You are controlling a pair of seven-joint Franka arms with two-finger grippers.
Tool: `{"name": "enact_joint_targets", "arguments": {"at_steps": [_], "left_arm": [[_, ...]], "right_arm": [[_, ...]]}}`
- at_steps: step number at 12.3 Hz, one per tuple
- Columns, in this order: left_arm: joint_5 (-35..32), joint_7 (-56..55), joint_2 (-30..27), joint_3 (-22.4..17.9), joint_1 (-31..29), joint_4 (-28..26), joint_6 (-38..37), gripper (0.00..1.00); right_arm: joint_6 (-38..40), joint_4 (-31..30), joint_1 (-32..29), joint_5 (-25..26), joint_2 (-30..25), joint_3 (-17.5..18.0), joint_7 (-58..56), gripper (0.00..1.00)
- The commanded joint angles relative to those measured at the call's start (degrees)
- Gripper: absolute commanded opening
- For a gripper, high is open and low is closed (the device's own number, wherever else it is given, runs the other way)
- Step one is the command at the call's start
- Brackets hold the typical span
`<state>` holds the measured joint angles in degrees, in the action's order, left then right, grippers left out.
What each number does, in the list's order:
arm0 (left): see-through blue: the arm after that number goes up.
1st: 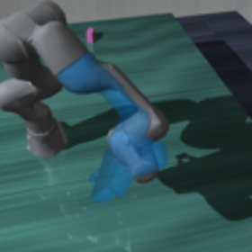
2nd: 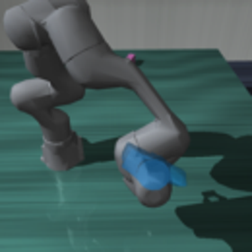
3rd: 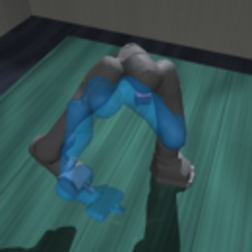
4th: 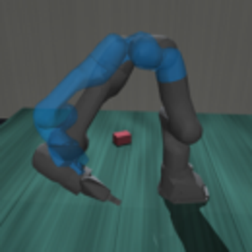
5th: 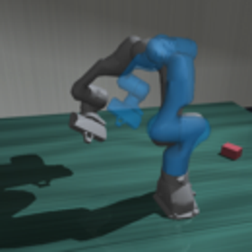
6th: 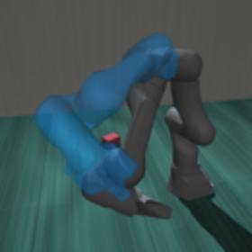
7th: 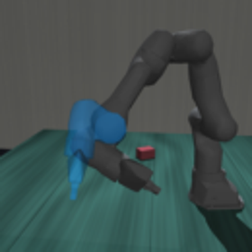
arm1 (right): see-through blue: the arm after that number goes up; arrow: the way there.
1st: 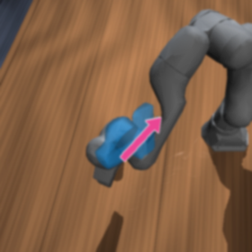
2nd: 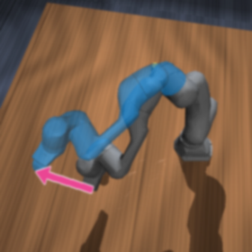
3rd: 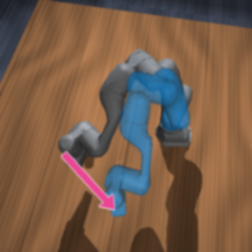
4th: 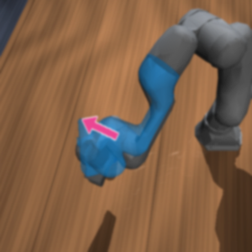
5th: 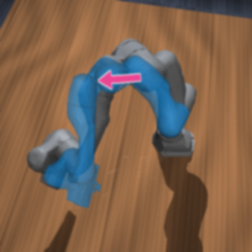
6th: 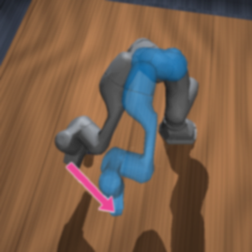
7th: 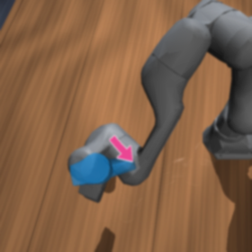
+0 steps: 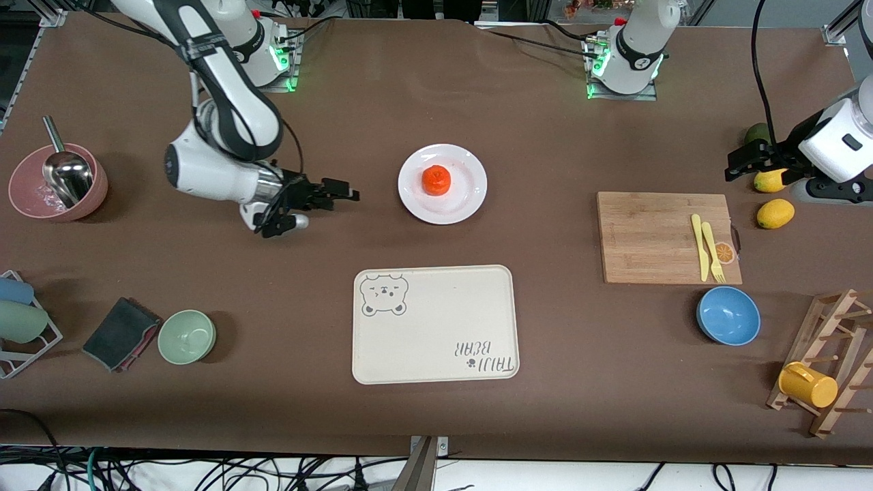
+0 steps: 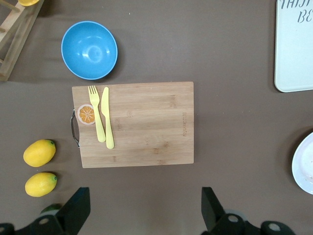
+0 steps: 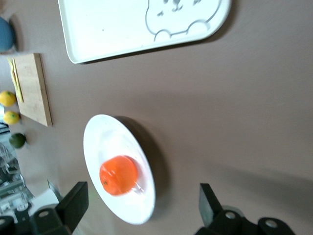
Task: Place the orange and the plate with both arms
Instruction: 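Reach the right gripper toward the rim of the white plate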
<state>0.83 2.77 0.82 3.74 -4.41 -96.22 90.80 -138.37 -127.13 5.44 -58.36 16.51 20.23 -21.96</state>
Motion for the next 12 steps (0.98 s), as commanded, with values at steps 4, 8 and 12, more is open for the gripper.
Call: {"name": "enact_joint_targets", "arguments": {"at_steps": [4,8,12], "left_arm": [[1.1,1.5,0.7,-0.5,0.7,1.7,1.1,1.0],[1.1,1.2,0.7,-4.8,5.8,1.8,1.1,1.0],[1.0,1.6,0.7,-5.1,5.4,1.8,1.0,1.0]], "right_arm": [[-16.9,-2.8,-0.6,-13.9,5.7,11.7,-2.5,1.0],[-19.6,-2.5,-0.7,-26.0,10.2,12.7,-18.3,1.0],[-19.6,-2.5,-0.3,-35.6,10.6,13.3,-27.3,1.0]]}}
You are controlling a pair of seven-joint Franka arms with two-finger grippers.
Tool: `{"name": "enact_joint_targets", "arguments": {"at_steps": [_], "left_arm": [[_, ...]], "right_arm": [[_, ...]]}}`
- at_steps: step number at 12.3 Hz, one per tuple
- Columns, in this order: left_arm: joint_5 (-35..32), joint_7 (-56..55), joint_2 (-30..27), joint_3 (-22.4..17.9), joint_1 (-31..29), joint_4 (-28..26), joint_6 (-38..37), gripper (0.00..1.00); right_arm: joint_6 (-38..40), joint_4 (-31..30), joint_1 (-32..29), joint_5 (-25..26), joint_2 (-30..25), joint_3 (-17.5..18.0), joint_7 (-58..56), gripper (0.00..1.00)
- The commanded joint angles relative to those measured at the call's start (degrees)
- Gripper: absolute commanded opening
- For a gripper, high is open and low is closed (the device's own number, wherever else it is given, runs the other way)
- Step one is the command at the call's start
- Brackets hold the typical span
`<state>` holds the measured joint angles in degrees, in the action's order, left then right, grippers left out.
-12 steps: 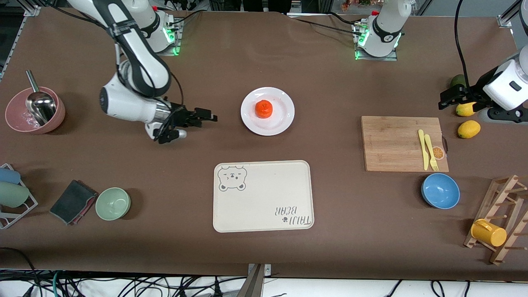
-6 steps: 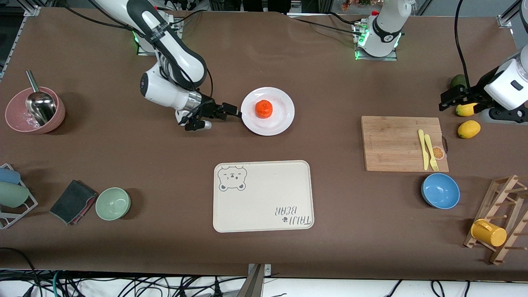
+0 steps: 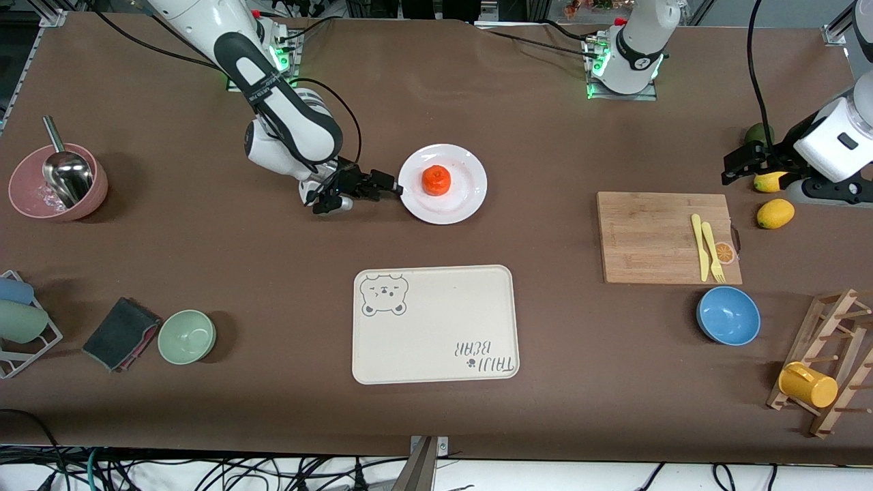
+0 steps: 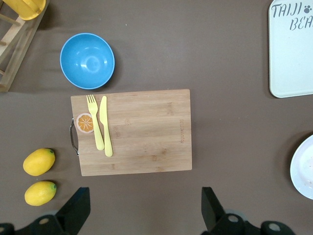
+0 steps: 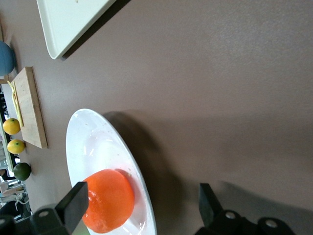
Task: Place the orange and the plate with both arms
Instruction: 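Reach the right gripper toward the rim of the white plate, then close the right gripper on the plate rim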
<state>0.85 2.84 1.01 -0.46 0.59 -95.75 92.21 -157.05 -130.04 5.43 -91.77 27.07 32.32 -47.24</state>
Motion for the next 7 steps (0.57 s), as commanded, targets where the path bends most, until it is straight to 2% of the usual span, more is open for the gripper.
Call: {"name": "enact_joint_targets", "arguments": {"at_steps": [1,3,7], "left_arm": [[1.2,1.6,0.5,-0.9,-0.5,1.4,-0.4,1.0],[1.3,1.6,0.4,-0.7,-0.7,1.4,-0.4,1.0],[1.3,1.6,0.6,-0.6,-0.6,1.2,-0.3,1.0]], "right_arm": [[-1.0,0.4,0.1,-2.7,-0.1,1.4,-2.0,1.0],[-2.4,0.5,1.3,-5.2,-0.1,2.1,-2.8,0.99],[-2.6,0.6,2.7,-12.8,0.7,2.2,-11.0,0.72]]}}
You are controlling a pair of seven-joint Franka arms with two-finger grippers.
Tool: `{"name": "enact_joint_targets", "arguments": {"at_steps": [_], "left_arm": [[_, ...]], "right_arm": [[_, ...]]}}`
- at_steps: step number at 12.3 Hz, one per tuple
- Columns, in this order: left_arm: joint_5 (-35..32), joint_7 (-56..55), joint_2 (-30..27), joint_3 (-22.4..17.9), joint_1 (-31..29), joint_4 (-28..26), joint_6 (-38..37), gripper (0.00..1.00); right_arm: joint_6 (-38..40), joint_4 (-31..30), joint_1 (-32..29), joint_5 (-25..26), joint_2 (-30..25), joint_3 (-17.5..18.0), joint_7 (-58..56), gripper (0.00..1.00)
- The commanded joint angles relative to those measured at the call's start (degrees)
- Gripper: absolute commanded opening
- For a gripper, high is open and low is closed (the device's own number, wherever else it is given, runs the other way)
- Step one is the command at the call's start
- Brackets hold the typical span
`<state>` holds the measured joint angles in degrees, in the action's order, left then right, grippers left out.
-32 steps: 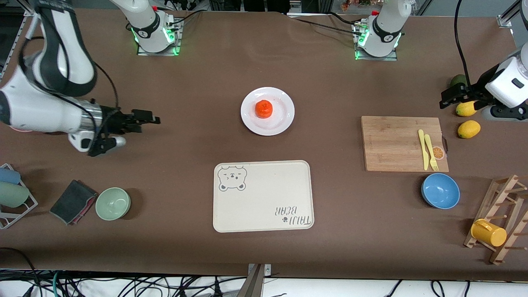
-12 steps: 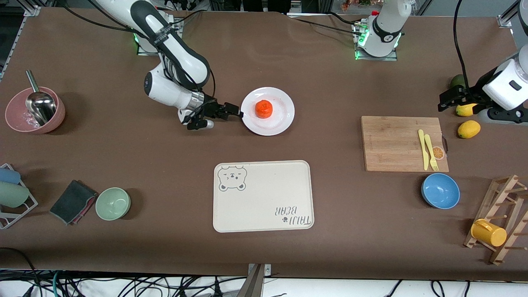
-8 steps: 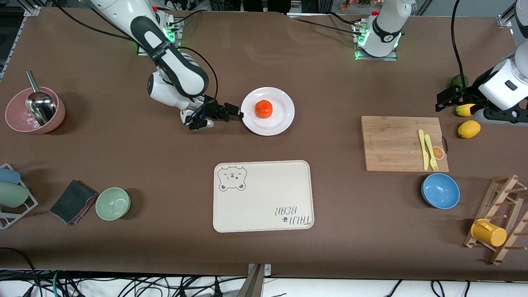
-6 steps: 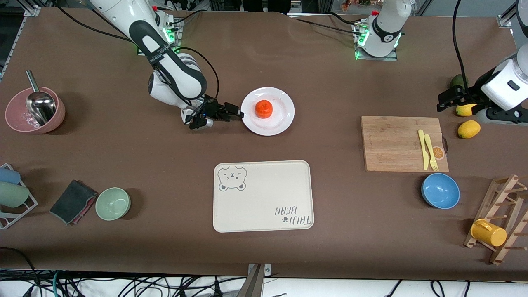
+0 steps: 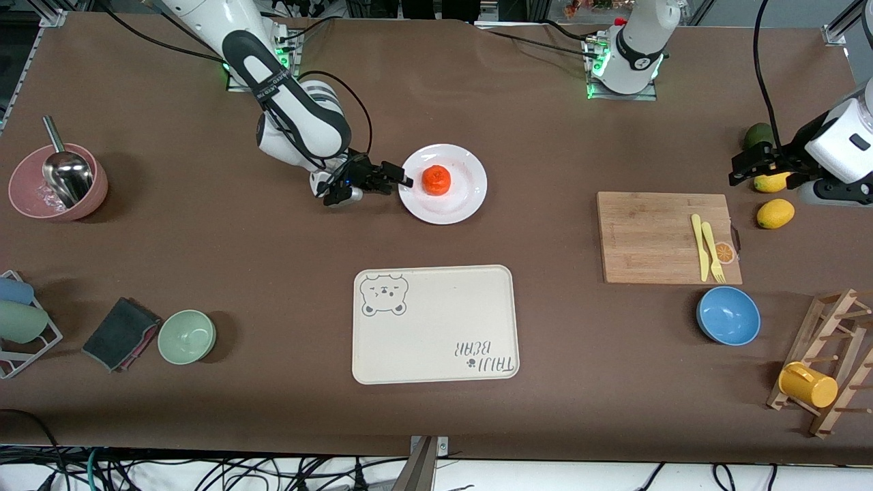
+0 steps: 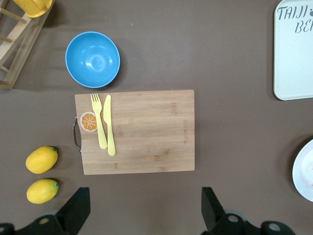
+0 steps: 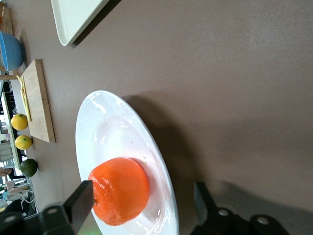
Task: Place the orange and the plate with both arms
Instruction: 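Close the right gripper on the plate rim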
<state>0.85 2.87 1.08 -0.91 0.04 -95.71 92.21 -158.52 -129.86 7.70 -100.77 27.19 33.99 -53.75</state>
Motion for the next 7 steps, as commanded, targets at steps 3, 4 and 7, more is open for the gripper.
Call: {"name": "enact_joint_targets", "arguments": {"at_steps": [3,4,7], "left_arm": [[1.3,1.5,0.8,-0.1,0.1,1.1,-0.3,1.0],[1.3,1.5,0.8,-0.1,0.1,1.2,-0.3,1.0],[1.3,1.5,0.8,-0.1,0.2,1.2,-0.3,1.0]], "right_arm": [[-1.1,0.4,0.5,-8.3,1.7,0.5,-10.4,0.5],[-1.1,0.4,0.6,-9.3,2.2,0.5,-11.4,0.46],[-1.1,0.5,0.8,-11.3,3.1,0.5,-14.4,0.46]]}}
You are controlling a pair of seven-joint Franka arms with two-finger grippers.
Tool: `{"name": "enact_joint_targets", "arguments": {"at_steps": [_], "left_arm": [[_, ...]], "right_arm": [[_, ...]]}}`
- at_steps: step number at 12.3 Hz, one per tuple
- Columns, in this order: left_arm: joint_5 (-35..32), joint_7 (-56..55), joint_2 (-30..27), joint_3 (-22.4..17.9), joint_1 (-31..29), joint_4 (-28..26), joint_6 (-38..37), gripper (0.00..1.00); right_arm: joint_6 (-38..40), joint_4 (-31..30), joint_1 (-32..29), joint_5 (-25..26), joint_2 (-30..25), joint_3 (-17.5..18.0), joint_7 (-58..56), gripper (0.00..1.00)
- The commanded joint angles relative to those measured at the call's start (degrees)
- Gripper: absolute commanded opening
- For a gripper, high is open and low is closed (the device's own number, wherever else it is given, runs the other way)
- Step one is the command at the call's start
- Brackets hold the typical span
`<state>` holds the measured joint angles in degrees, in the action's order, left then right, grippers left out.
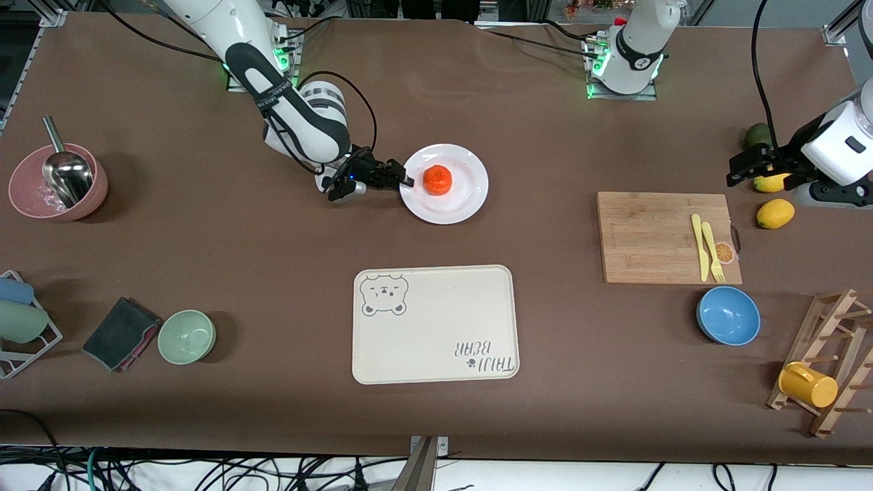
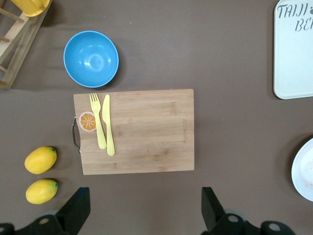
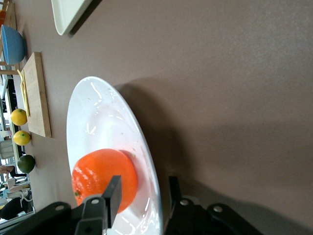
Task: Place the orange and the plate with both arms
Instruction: 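Slide the plate with the right gripper onto the bear tray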
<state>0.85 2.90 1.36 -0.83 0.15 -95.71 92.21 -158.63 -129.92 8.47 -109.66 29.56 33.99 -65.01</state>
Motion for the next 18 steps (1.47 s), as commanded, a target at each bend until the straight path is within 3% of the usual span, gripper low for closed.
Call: {"name": "enact_joint_targets", "arguments": {"at_steps": [1,4,7,8,11,14,18], "left_arm": [[1.3,1.5,0.6,-0.2,0.2,1.1,-0.3,1.0],[1.3,1.5,0.7,-0.2,0.5,1.1,-0.3,1.0],[1.2,1.4,0.8,-0.1,0.6,1.1,-0.3,1.0],[1.2,1.4,0.8,-0.1,0.6,1.1,-0.3,1.0],[1.2,1.4,0.9,-0.1,0.6,1.1,-0.3,1.0],[1.2,1.4,0.9,-0.1,0.6,1.1,-0.3,1.0],[1.2,1.4,1.1,0.0,0.6,1.1,-0.4,1.0]], "right_arm": [[-1.0,0.5,0.1,-3.2,1.0,0.5,-3.9,0.42],[-0.9,0.7,0.4,-7.0,2.3,0.5,-8.6,0.3],[-0.8,1.5,0.5,-7.8,2.6,0.5,-9.4,0.03],[-0.8,1.7,0.5,-7.7,2.9,0.5,-9.4,0.0],[-0.9,3.4,0.4,-7.3,2.9,-0.2,-9.2,0.0],[-0.6,7.5,-0.8,-7.2,3.5,-3.5,-7.5,0.0],[-0.6,19.6,-2.9,-4.3,7.5,-3.9,3.4,0.0]]}}
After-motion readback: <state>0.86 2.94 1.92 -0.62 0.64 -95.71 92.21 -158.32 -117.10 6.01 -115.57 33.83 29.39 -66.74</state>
